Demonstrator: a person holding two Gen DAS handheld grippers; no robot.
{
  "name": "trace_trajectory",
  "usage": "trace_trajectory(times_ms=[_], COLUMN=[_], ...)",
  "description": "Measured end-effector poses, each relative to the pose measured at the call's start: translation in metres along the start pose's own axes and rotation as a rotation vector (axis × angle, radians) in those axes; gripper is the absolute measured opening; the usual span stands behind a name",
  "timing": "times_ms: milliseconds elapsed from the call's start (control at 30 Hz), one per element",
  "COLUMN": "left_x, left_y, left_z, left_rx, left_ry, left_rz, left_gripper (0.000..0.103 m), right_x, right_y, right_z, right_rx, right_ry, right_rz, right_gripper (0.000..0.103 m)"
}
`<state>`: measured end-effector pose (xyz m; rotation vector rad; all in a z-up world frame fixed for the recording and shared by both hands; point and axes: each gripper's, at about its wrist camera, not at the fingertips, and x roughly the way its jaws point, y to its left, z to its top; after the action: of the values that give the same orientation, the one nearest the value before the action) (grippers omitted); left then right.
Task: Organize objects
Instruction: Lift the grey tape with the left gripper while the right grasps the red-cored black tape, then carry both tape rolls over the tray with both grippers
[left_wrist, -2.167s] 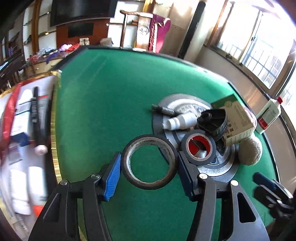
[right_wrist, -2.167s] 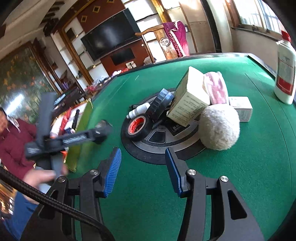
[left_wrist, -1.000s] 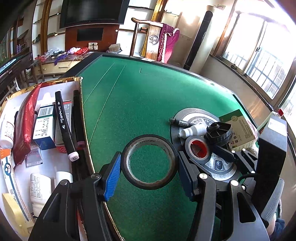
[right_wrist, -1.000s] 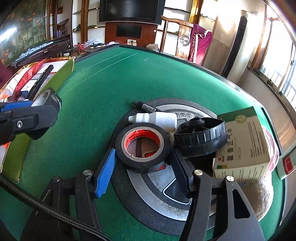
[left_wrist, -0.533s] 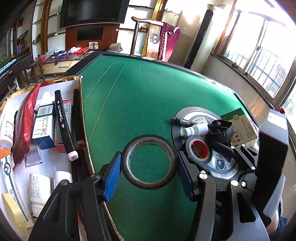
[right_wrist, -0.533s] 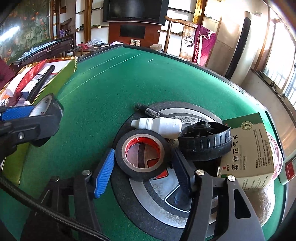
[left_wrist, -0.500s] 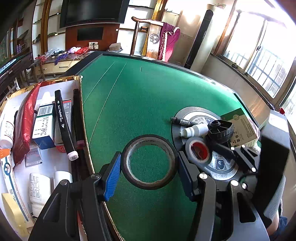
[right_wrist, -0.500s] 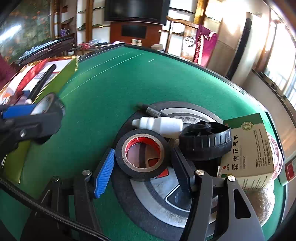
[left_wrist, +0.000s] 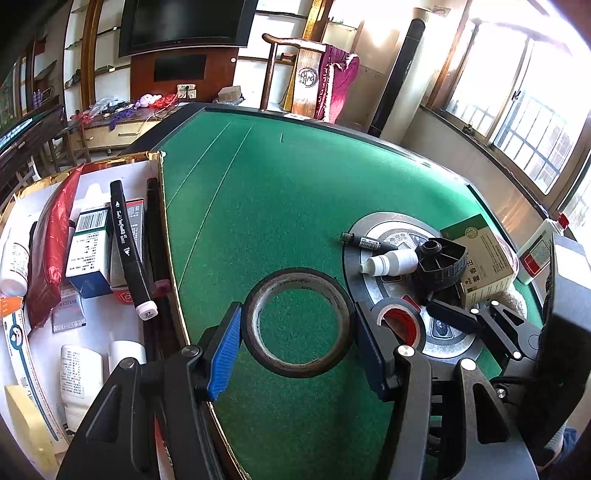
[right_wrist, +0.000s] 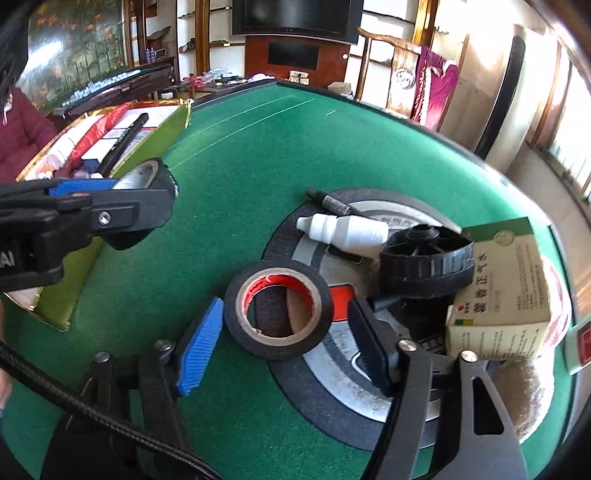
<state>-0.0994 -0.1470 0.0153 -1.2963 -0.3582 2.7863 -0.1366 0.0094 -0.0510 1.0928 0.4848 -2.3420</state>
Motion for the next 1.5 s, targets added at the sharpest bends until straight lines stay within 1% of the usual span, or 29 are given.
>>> trace_trajectory(times_ms=[100, 133, 200, 367, 633, 900, 1067, 1233, 1433, 1500], left_x=[0.001, 0.001, 0.000, -0.001, -0.007, -0.033, -0.050, -0.064, -0.072, -0.075], left_y=[-0.001, -0.001, -0.002, -0.004, -0.006, -0.001, 0.016, 0.038, 0.080, 0.100], left_z=[-0.001, -0.001, -0.001, -0.001, -0.001, 0.006, 0.012, 0.018, 0.026, 0.029], left_rx=[0.003, 0.005, 0.007, 0.015, 0.023, 0.009, -0.024, -0.059, -0.134, -0.157], left_ry=[0.005, 0.006, 0.006, -0.002, -0.017, -0.081, -0.124, -0.161, -0.188, -0.193], left_rz=[0.001, 0.001, 0.000, -0.004, -0.011, -0.032, -0.038, -0.022, 0.020, 0.042], left_gripper=[0.052, 0.052, 0.052, 0.052, 0.052, 0.052, 0.052, 0.052, 0.052, 0.052], right_x=[0.004, 0.006, 0.005, 0.003, -0.017, -0.028, -0.040, -0.052, -0.061, -0.061], right_y=[0.000, -0.002, -0.008, -0.015, -0.018, -0.008, 0.010, 0.036, 0.071, 0.081], right_z=[-0.004, -0.005, -0.006, -0.006, 0.004, 0.010, 0.013, 0.017, 0.019, 0.019], right_rx=[0.007, 0.022, 0.055, 0.108, 0.157, 0.168, 0.149, 0.107, 0.054, 0.038], right_ry=[0.008, 0.019, 0.015, 0.006, -0.071, -0.116, -0.150, -0.175, -0.197, -0.193], right_rz=[0.006, 0.025, 0.059, 0.070, 0.066, 0.100, 0.138, 0.181, 0.229, 0.247], right_gripper=[0.073, 0.071, 0.061, 0.061, 0.061, 0.061, 0.061, 0.061, 0.061, 0.061])
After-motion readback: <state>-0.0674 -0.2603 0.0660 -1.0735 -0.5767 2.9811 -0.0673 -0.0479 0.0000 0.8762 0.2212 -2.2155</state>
